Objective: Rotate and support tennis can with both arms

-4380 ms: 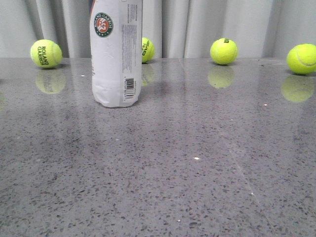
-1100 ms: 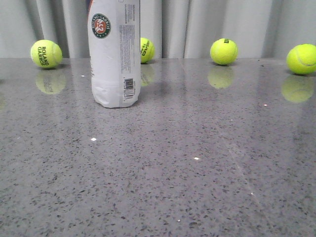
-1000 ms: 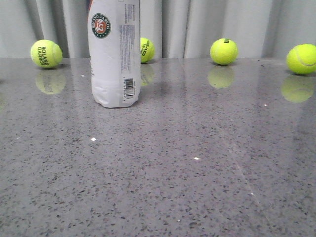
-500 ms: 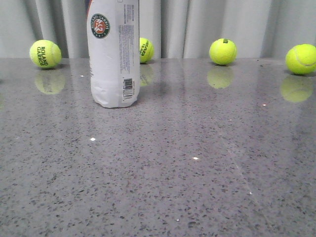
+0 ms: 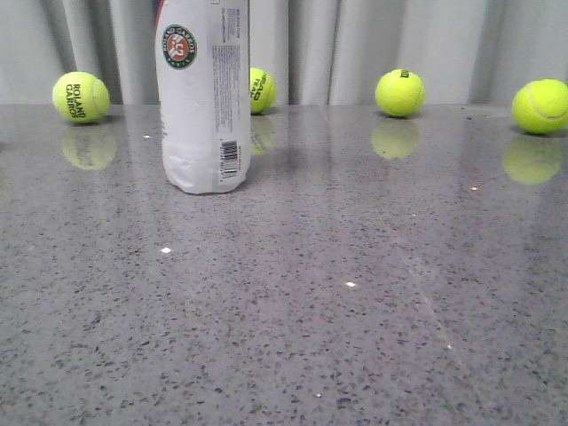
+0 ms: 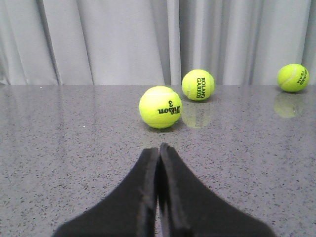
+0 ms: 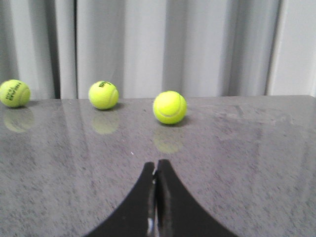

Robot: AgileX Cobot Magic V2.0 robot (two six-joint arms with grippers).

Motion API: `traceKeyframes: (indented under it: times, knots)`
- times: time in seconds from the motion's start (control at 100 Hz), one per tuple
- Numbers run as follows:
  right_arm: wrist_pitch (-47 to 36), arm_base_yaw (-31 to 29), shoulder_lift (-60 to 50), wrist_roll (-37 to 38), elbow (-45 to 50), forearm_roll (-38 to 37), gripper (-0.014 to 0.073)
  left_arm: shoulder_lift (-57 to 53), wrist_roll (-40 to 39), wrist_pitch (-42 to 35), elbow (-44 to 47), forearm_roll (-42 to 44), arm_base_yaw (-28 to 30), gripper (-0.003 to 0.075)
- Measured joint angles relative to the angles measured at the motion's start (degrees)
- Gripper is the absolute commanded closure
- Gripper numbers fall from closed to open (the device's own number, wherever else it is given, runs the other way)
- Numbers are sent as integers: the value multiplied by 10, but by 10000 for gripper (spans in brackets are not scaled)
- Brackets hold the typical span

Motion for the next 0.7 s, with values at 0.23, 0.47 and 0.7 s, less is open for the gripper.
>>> traceKeyframes:
  times: [0.23,0.47,0.7]
  knots:
    - [47,-5,-7,21,4,-39,662,0,0,0,0,0,0,740]
    - [47,-5,-7,22,4,-42,662,0,0,0,0,0,0,740]
    - [48,-5,-7,22,4,-42,662,0,0,0,0,0,0,740]
